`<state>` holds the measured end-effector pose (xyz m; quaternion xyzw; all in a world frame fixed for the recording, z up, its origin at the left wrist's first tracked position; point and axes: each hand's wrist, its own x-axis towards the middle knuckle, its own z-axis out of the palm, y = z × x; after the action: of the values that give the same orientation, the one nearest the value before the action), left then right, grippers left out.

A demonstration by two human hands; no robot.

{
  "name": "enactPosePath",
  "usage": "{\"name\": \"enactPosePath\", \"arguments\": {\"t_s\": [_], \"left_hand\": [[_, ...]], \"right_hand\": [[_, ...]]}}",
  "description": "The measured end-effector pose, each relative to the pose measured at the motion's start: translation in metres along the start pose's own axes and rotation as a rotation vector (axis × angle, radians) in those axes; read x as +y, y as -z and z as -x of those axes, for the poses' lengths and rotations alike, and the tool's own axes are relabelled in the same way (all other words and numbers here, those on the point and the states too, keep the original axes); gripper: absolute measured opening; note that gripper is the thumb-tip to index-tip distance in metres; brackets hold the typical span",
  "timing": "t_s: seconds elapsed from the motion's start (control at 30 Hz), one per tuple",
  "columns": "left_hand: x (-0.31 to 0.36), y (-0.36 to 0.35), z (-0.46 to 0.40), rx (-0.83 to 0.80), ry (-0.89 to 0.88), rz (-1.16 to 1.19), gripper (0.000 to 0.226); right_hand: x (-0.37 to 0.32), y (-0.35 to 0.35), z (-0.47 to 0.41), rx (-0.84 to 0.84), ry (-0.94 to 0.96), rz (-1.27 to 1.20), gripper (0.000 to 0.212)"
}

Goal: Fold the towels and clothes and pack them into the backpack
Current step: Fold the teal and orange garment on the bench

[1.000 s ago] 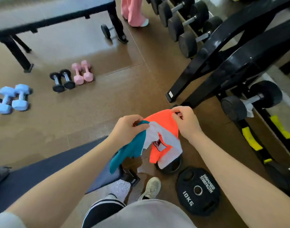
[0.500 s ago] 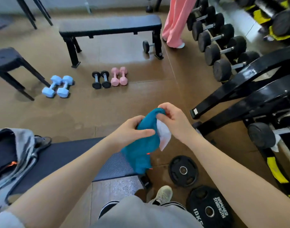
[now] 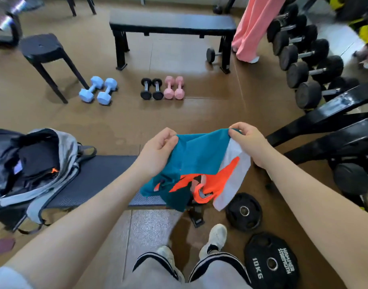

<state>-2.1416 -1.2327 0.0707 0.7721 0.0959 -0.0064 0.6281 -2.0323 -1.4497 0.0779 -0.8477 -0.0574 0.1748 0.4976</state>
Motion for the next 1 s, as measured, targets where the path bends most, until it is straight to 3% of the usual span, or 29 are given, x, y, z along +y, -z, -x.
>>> {"name": "enactPosePath", "arguments": {"t_s": [0.07, 0.17, 0.4, 0.5, 0.6, 0.7, 0.9, 1.0], "left_hand": [[0.006, 0.005, -0.001, 0.000, -0.040, -0.124, 0.023], [0.015, 0.008, -0.005, -0.050, -0.021, -0.084, 0.023], [0.037, 0.004, -0.017, -0.059, -0.055, -0.111, 0.024], [0.038, -0.004, -0.018, -0.038, -0.071, -0.196, 0.023], [0.037, -0.011, -0.018, 0.046, -0.076, -0.247, 0.021], [0.018, -0.017, -0.016, 0.094, -0.002, -0.208, 0.015], [-0.036, -0.026, -0.002, -0.132, 0.283, -0.190, 0.015], [-0.043, -0.031, 0.004, 0.011, 0.315, -0.078, 0.010]], "right_hand": [[0.003, -0.009, 0.000, 0.010, -0.021, 0.102, 0.013], [0.000, -0.020, 0.004, -0.009, -0.062, 0.125, 0.017], [-0.027, -0.036, 0.020, -0.373, 0.110, -0.121, 0.018], [-0.037, -0.042, 0.018, -0.456, 0.291, 0.115, 0.025], [-0.032, -0.042, 0.005, -0.358, 0.389, 0.243, 0.016], [-0.029, -0.033, -0.009, -0.374, 0.300, 0.069, 0.012], [-0.021, -0.013, -0.033, -0.348, 0.060, -0.291, 0.020], [-0.013, 0.002, -0.049, -0.322, 0.017, -0.334, 0.023]]}}
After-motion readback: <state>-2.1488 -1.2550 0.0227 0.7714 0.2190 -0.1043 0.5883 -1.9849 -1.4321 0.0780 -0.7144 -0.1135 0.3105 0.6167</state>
